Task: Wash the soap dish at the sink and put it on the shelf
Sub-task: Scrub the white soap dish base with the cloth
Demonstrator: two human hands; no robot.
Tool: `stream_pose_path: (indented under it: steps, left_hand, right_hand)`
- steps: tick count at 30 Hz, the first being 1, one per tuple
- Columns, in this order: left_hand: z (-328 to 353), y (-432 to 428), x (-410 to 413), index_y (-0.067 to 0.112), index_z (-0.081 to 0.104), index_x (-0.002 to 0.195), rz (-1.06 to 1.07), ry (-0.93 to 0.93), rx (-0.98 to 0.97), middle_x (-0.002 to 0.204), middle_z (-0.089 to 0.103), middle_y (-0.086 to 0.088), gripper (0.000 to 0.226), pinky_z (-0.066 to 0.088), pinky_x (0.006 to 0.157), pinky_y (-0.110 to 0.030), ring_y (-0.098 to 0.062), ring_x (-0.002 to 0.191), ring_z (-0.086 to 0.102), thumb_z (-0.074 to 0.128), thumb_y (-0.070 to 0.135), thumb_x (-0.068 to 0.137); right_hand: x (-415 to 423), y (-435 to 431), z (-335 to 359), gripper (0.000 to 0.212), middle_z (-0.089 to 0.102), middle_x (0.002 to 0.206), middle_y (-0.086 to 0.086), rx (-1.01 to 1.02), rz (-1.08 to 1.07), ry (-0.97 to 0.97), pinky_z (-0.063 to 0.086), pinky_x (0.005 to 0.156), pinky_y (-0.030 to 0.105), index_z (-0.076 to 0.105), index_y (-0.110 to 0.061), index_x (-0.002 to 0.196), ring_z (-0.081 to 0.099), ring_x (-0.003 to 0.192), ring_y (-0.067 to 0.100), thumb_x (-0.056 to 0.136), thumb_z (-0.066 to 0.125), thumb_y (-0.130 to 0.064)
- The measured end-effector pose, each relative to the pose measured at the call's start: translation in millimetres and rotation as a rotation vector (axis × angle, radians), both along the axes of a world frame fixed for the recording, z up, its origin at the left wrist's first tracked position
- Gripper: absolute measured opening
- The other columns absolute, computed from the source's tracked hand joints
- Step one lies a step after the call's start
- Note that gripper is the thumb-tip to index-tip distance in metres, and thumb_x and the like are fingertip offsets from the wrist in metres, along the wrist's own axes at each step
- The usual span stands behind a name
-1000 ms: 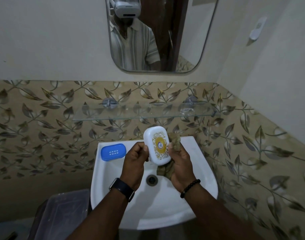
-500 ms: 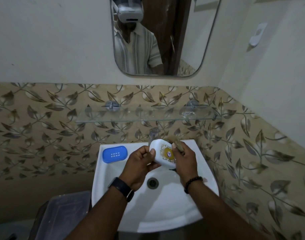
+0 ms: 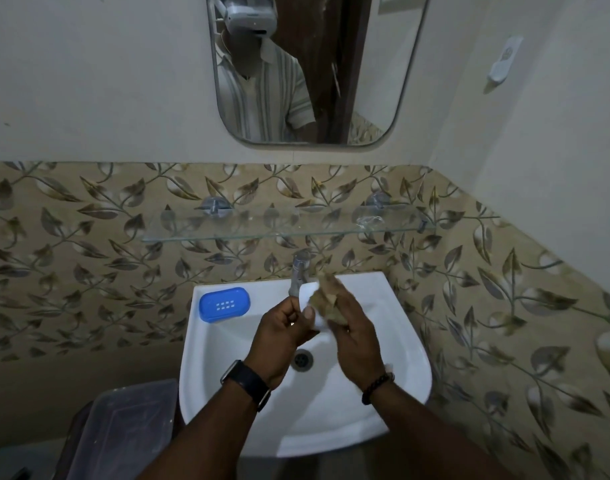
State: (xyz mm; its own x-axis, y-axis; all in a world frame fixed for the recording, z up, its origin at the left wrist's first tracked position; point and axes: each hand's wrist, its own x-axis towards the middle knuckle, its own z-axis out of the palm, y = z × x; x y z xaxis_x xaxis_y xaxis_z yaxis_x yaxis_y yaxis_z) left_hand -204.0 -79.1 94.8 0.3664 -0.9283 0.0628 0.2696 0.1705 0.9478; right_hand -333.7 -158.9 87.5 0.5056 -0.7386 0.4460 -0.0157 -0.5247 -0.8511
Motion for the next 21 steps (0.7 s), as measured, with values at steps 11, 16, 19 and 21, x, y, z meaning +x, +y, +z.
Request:
stream_pose_path:
  steps: [11,16,19,21]
  left_hand:
    - [9,12,40,0.018,0.067,0.108,-0.114,-1.119,-0.11,0.104,0.062,0.001,0.02,0.047,0.083,-0.03,-0.014,0.095,0.054,0.061,0.033,0.097]
    - [4,9,50,0.032,0.066,0.121,0.114,-1.175,-0.075,0.114,0.059,0.002,0.025,0.056,0.079,-0.035,-0.015,0.097,0.06,0.059,0.024,0.098]
    - [2,8,36,0.038,0.063,0.127,0.147,-0.647,-0.008,0.102,0.071,-0.003,0.031,0.062,0.076,-0.036,-0.019,0.082,0.071,0.054,0.021,0.102]
    - [3,6,23,0.033,0.063,0.131,0.099,-0.316,0.064,0.111,0.074,-0.007,0.031,0.063,0.077,-0.037,-0.026,0.09,0.073,0.053,0.029,0.102]
  right_hand:
    - [-22,-38,16,0.046,0.069,0.123,0.021,0.977,0.104,-0.289,0.057,0.079,0.056,0.069,-0.007,0.121,0.068,0.111,0.04,0.097,0.054,-0.044]
    - [-25,-44,19,0.024,0.071,0.121,0.017,0.901,0.061,-0.246,0.057,0.077,0.062,0.072,-0.008,0.115,0.066,0.11,0.044,0.095,0.06,-0.007]
    - [-17,-34,15,0.03,0.072,0.119,0.013,0.752,-0.08,-0.235,0.058,0.081,0.064,0.071,-0.009,0.117,0.065,0.111,0.04,0.092,0.061,0.002]
    - [-11,-27,11,0.035,0.071,0.118,0.0,0.615,-0.217,-0.173,0.058,0.086,0.059,0.07,-0.012,0.121,0.064,0.112,0.028,0.091,0.06,0.005]
